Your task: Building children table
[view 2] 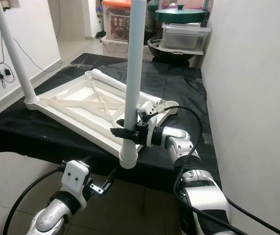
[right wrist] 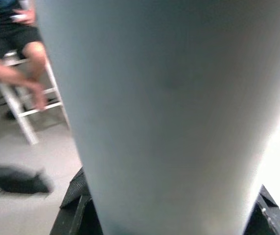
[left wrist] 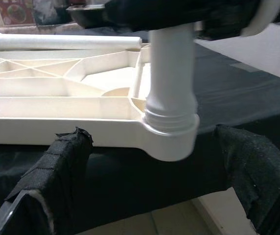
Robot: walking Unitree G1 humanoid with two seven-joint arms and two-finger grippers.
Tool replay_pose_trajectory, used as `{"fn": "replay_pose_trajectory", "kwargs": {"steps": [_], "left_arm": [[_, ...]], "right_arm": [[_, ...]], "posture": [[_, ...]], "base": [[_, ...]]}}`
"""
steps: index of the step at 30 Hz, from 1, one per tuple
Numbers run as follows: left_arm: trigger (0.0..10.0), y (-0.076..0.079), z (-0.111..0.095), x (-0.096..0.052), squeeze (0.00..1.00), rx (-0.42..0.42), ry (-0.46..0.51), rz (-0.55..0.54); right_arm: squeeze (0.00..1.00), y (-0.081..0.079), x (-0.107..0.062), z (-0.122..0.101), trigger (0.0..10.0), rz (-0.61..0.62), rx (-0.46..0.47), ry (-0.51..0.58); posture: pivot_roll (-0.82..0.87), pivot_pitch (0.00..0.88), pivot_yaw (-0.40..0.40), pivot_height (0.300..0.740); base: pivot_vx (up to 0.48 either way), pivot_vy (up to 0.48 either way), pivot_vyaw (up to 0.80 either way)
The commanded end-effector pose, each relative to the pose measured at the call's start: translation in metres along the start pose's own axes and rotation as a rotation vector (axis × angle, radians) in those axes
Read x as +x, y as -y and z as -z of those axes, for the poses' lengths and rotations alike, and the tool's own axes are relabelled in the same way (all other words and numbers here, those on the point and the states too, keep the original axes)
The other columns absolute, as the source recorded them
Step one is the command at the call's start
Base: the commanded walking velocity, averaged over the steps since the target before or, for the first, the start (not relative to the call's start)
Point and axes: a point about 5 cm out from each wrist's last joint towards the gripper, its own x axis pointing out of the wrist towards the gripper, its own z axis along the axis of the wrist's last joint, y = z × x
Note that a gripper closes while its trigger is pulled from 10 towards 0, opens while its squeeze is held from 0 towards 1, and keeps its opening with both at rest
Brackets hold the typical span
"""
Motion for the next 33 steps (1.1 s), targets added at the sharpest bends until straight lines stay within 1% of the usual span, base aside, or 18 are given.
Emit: {"fn": "replay_pose_trajectory", "kwargs": {"steps": [1,2,3,4,5,7,8,9,15,21,22,23,24,25,26,30,31,33], "left_arm": [[10.0,0.0,0.002,0.0,0.0,0.011,-0.01,0.0],[10.0,0.0,0.002,0.0,0.0,0.01,-0.011,0.0],[10.0,0.0,0.002,0.0,0.0,0.01,-0.011,0.0],[10.0,0.0,0.002,0.0,0.0,0.01,-0.011,0.0],[10.0,0.0,0.002,0.0,0.0,0.01,-0.011,0.0],[10.0,0.0,0.002,0.0,0.0,0.009,-0.012,0.003],[10.0,0.0,0.002,0.0,0.0,0.009,-0.012,0.003],[10.0,0.0,0.002,0.0,0.0,0.009,-0.013,0.005],[10.0,0.0,0.003,0.0,0.0,0.01,-0.015,0.008],[10.0,0.0,0.003,0.0,0.0,0.012,-0.015,0.008],[10.0,0.0,0.003,0.0,0.0,0.012,-0.016,0.007],[10.0,0.0,0.003,0.0,0.0,0.013,-0.016,0.007],[10.0,0.0,0.003,0.0,0.0,0.013,-0.016,0.007],[10.0,0.0,0.003,0.0,0.0,0.013,-0.017,0.008],[10.0,0.001,0.003,0.0,0.0,0.012,-0.017,0.009],[10.0,0.001,0.004,0.0,0.0,0.011,-0.019,0.011],[10.0,0.001,0.004,0.0,0.0,0.01,-0.019,0.012],[10.0,0.002,0.005,0.0,0.0,0.009,-0.021,0.013]], "right_arm": [[0.0,0.02,-0.006,0.011,0.0,0.404,0.048,-0.019],[0.0,0.027,-0.012,0.013,0.0,0.552,0.068,-0.009],[0.0,0.027,-0.012,0.013,0.0,0.552,0.068,-0.009],[0.0,0.035,-0.02,0.016,0.0,0.707,0.073,-0.017],[0.0,0.035,-0.02,0.016,0.0,0.707,0.073,-0.017],[0.0,0.049,-0.045,0.021,0.0,1.048,0.074,-0.012],[0.0,0.049,-0.045,0.021,0.0,1.048,0.074,-0.012],[0.0,0.054,-0.058,0.021,0.0,1.213,0.057,-0.005],[0.0,0.054,-0.076,0.024,0.0,1.5,0.089,0.044],[0.0,0.046,-0.074,0.031,0.0,1.617,0.146,0.05],[0.0,0.038,-0.061,0.038,1.9,1.61,0.196,0.05],[0.0,0.032,-0.052,0.042,10.0,1.606,0.228,0.047],[0.0,0.032,-0.052,0.042,10.0,1.606,0.228,0.047],[0.05,0.026,-0.04,0.043,10.0,1.543,0.239,0.073],[1.0,0.022,-0.03,0.042,10.0,1.473,0.249,0.098],[1.0,0.021,-0.023,0.035,10.0,1.384,0.233,0.16],[0.0,0.024,-0.024,0.028,10.0,1.325,0.229,0.208],[0.0,0.027,-0.026,0.015,10.0,1.208,0.205,0.282]], "posture": [[0.22,0.0,-0.065,0.74],[0.22,0.0,-0.064,0.74],[0.22,0.0,-0.064,0.74],[0.22,0.0,-0.059,0.74],[0.22,0.0,-0.059,0.74],[0.21,0.0,-0.053,0.74],[0.21,0.0,-0.053,0.74],[0.21,0.0,-0.052,0.74],[0.21,0.0,-0.059,0.74],[0.21,0.0,-0.059,0.74],[0.22,0.0,-0.06,0.74],[0.22,0.0,-0.06,0.74],[0.22,0.0,-0.06,0.74],[0.22,0.0,-0.061,0.74],[0.21,0.0,-0.06,0.74],[0.21,0.0,-0.06,0.74],[0.21,0.0,-0.061,0.74],[0.21,0.0,-0.063,0.74]], "base": [[0.0,0.0,0.0],[0.0,0.0,0.0],[0.0,0.0,0.0],[0.0,0.0,0.0],[0.0,0.0,0.0],[0.0,0.0,0.0],[0.0,0.0,0.0],[0.0,0.0,0.0],[0.0,0.0,0.0],[0.0,0.0,0.0],[0.0,0.0,0.0],[0.0,0.0,0.0],[0.0,0.0,0.0],[0.0,0.0,0.0],[0.0,0.0,0.0],[0.0,0.0,0.0],[0.0,0.0,0.0],[0.0,0.0,0.0]]}}
